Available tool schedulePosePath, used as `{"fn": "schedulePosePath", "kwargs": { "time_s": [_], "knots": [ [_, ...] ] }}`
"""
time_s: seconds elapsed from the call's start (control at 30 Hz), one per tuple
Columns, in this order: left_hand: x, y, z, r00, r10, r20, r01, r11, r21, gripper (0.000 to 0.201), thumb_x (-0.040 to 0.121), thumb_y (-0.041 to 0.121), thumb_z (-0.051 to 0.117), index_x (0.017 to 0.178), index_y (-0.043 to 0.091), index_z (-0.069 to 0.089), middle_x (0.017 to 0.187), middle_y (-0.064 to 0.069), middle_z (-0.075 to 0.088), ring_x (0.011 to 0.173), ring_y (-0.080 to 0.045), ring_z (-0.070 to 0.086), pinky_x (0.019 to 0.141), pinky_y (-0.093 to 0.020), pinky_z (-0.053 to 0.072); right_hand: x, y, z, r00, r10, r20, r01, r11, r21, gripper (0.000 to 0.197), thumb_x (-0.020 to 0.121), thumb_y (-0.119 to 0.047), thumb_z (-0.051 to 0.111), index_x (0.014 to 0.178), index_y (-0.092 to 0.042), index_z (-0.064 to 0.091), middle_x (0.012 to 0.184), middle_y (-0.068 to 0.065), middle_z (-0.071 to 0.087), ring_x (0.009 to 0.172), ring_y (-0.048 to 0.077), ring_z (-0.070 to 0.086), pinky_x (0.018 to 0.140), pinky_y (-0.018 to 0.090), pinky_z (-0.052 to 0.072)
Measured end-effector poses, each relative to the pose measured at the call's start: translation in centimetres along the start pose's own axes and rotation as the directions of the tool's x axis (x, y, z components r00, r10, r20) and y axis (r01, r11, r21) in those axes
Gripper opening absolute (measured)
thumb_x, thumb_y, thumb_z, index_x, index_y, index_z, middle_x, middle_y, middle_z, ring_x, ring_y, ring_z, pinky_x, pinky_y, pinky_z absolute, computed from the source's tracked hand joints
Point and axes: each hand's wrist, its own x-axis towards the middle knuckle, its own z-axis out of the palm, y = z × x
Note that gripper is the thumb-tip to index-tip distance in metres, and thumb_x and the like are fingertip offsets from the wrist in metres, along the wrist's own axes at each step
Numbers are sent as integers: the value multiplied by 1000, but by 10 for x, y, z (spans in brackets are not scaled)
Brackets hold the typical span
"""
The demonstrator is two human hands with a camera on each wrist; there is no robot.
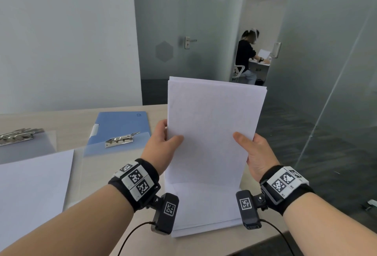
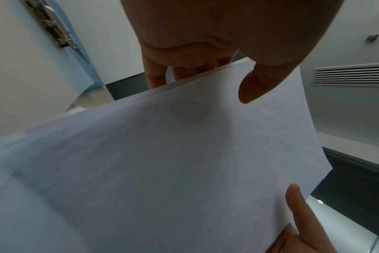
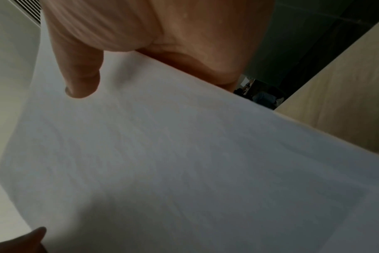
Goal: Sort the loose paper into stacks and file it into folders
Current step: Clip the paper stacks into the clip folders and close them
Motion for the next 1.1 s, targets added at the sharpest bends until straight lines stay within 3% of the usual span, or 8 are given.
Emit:
{"fn": "schedulePosePath", "kwargs": {
  "time_s": [0.2,0.4,0.57,0.63,0.73,0.83,0.97,1.1],
  "knots": [
    [18,48,-1,995,88,-53,-92,993,-70,48,80,35,63,127,28,54,116,3,70,99,-14,70,77,-30,53,-2,-6,3,1000,-7,18,7,1000,-7,32,78,-24,72,107,-12,74,109,9,77,102,25,73,85,36,55],
    [54,97,1,988,-35,-153,21,995,-93,63,71,76,57,112,30,68,118,4,70,112,-20,65,104,-48,47,-4,-6,7,1000,-11,28,11,1000,7,33,74,-27,74,105,-14,75,106,8,78,97,22,74,84,36,54],
    [64,111,2,986,-83,-145,71,994,-86,37,88,48,54,74,24,77,86,0,68,86,-27,64,84,-39,50,-4,-7,6,1000,-3,28,3,1000,0,32,77,-26,72,107,-13,75,110,8,77,102,25,73,91,40,54],
    [65,109,4,990,-43,-134,39,999,-31,32,86,35,52,68,28,77,91,-2,69,92,-31,64,90,-44,53,-3,-7,5,1000,-2,21,2,1000,-1,35,78,-27,73,109,-12,74,111,9,76,106,27,72,94,42,53],
    [65,104,3,991,16,-133,-21,999,-36,26,78,50,57,81,33,77,105,1,70,105,-27,64,96,-42,50,-3,-7,4,1000,-6,18,6,1000,5,41,77,-29,72,113,-10,72,113,10,76,108,28,71,95,42,53],
    [59,91,0,995,51,-85,-59,994,-97,57,72,76,60,110,34,69,118,5,70,115,-19,64,101,-41,48,-3,-6,4,1000,-5,20,4,1000,18,43,78,-29,72,116,-8,71,114,11,75,107,29,71,91,41,54],
    [46,51,-6,996,64,60,-57,992,-109,62,78,55,77,129,23,60,121,4,73,110,-18,71,93,-41,55,-5,-5,2,1000,6,30,-7,999,36,39,80,-28,70,113,-9,72,113,11,76,104,27,73,86,38,55],
    [25,8,-1,992,-54,114,63,995,-78,33,85,22,79,116,16,70,108,1,78,100,-19,75,90,-38,58,-6,-1,1,999,15,35,-15,1000,0,35,80,-25,71,112,-10,72,111,9,76,103,25,73,83,35,55]
  ]
}}
